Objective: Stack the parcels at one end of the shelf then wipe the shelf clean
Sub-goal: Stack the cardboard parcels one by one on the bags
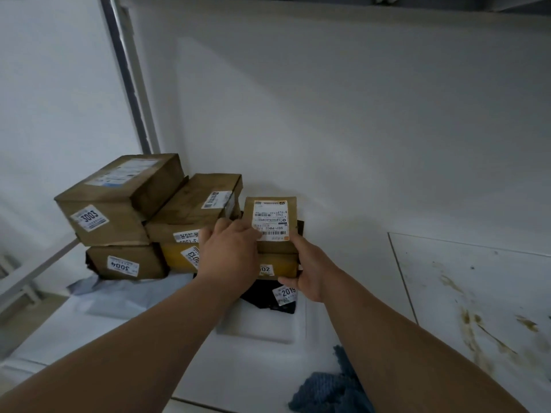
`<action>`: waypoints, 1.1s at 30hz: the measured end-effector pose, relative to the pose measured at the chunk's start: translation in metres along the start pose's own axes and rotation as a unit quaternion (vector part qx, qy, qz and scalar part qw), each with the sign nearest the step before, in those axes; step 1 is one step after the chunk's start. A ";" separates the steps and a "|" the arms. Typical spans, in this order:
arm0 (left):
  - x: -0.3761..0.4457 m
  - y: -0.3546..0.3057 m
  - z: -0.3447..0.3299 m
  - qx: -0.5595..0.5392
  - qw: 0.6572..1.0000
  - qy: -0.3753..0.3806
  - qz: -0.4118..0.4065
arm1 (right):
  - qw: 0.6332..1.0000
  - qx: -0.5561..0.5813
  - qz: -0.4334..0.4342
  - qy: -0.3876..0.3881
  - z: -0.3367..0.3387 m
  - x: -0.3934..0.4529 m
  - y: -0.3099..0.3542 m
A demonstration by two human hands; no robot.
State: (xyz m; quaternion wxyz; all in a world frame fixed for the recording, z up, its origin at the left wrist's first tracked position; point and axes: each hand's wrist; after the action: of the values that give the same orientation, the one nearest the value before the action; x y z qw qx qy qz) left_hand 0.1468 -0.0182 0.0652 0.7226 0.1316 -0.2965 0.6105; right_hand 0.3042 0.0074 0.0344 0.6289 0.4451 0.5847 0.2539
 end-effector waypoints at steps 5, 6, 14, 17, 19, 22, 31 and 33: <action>-0.003 0.008 -0.002 0.078 0.990 0.093 -0.073 | 0.997 -0.054 0.016 -0.054 -0.009 0.010 -0.009; -0.002 0.010 -0.003 0.082 0.989 0.095 -0.081 | 0.996 -0.050 0.026 -0.066 -0.010 0.011 -0.009; 0.000 0.007 -0.006 0.126 0.980 0.114 -0.103 | 0.990 -0.126 0.055 -0.038 -0.005 0.006 -0.011; 0.001 0.001 -0.008 0.140 0.976 0.125 -0.107 | 0.990 -0.134 0.045 -0.010 0.001 0.002 -0.010; 0.001 -0.003 -0.009 0.131 0.979 0.113 -0.111 | 0.990 -0.136 0.043 -0.012 0.006 0.000 -0.007; 0.004 -0.011 -0.009 0.113 0.982 0.081 -0.128 | 0.985 -0.162 0.048 -0.027 0.011 -0.003 -0.002; 0.008 -0.046 -0.012 0.085 0.984 0.101 -0.116 | 0.982 -0.175 0.040 -0.065 0.034 -0.010 0.000; 0.007 -0.057 -0.014 0.080 0.984 0.124 -0.102 | 0.978 -0.189 0.055 -0.076 0.043 -0.013 0.001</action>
State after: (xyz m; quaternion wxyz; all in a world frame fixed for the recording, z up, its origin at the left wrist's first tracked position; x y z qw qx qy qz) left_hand 0.2054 -0.0172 0.0676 0.7992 0.1413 -0.1400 0.5672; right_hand 0.3433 -0.0143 0.0383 0.7290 0.3677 0.4518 0.3595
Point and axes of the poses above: each hand's wrist, its own x-axis towards the middle knuckle, its own z-axis out of the back of the hand, y = z × x, and after that the axes turned 13 degrees about -y, right-handed
